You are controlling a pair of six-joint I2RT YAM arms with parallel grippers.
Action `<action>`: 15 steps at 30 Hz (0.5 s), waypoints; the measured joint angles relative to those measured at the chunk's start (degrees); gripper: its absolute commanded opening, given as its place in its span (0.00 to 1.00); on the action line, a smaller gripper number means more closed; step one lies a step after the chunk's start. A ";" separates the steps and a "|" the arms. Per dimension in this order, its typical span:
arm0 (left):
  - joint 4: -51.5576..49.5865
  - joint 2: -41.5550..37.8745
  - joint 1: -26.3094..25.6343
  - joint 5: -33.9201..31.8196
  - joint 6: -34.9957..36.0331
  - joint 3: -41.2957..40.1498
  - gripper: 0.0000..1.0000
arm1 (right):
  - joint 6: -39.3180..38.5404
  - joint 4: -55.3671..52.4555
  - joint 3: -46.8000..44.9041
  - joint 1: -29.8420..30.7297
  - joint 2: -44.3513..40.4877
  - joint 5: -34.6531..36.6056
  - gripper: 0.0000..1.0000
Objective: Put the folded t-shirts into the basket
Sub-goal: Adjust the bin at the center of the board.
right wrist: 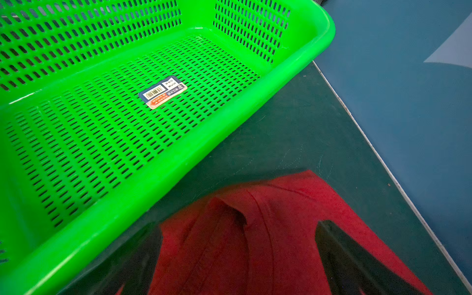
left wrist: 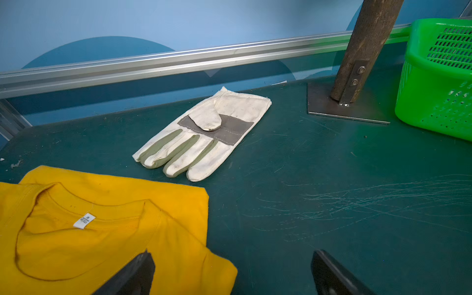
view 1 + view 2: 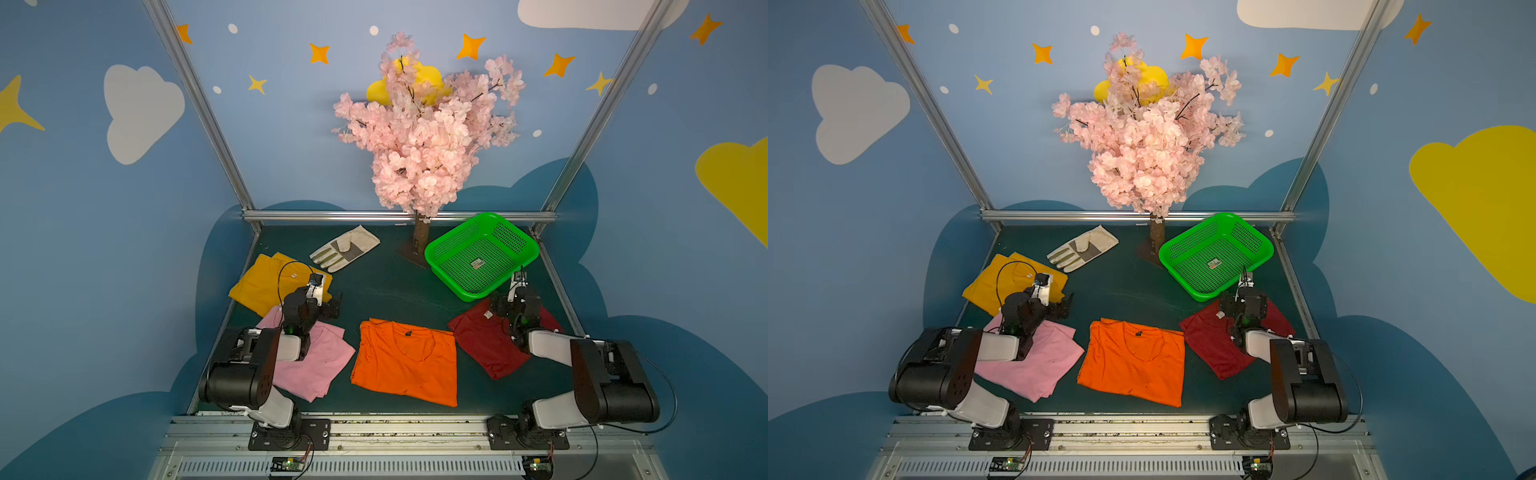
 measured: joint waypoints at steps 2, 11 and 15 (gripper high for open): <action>0.00 0.00 0.00 0.15 0.07 0.00 0.99 | 0.00 0.00 0.00 0.00 0.00 0.02 0.98; 0.00 0.00 0.00 0.31 0.09 0.00 0.99 | 0.00 0.00 0.00 0.00 0.00 0.02 0.98; -0.02 0.00 0.00 0.42 0.09 0.00 0.99 | 0.00 0.00 0.00 0.00 0.00 0.00 0.98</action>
